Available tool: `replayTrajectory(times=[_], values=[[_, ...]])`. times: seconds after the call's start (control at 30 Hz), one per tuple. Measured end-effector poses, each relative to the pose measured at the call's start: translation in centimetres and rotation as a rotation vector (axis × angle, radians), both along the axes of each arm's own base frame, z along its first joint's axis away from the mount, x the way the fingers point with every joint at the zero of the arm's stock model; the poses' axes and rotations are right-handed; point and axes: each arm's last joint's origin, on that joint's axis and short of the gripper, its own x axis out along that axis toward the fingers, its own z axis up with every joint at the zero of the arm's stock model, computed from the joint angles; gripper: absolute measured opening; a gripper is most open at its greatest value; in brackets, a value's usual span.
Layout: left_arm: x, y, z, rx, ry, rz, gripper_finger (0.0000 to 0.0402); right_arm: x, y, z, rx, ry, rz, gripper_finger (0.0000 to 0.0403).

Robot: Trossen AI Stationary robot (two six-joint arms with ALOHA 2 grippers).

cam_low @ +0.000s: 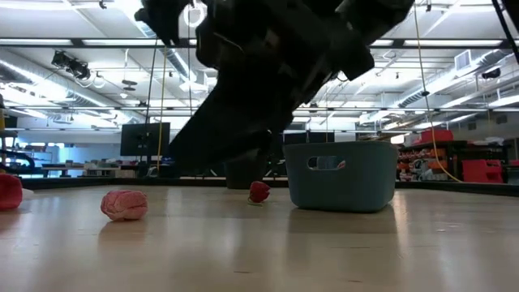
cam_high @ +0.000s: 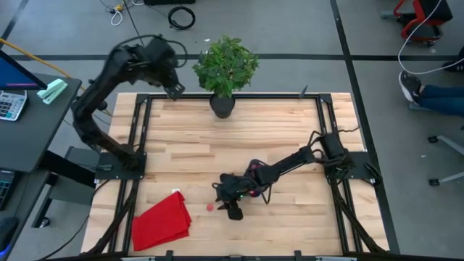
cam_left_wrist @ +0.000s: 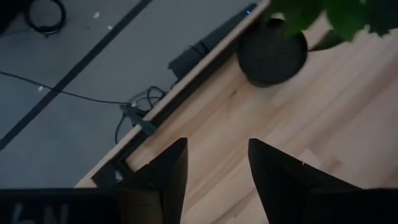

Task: Pick and placing Produce into tupperware
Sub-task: Put the peach into the bin

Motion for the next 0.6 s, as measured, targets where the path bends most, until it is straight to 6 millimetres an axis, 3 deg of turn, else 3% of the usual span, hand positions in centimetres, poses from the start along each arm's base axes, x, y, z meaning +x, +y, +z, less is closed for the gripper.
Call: replayTrajectory(times=[0.13, 0.3, 0.4, 0.6], values=[[-1.6, 0.5, 0.6, 0.018, -0.023, 0.055, 0.0178, 0.1, 1.4, -0.6, -0.081, -0.101, 0.112, 0.0170], [-2.3, 1.2, 0.7, 0.024, -0.014, 0.081, 0.0173, 0.4, 2.0, -2.1, -0.118, -0.097, 0.129, 0.0170], [-2.5, 1.4, 0.7, 0.029, -0.008, 0.082, 0.0173, 1.5, 1.9, -2.9, -0.150, -0.101, 0.086, 0.0170], [-2.5, 1.4, 0.6, 0.025, -0.001, 0.077, 0.0177, 4.5, 1.6, -2.1, -0.173, -0.165, 0.010, 0.0170]])
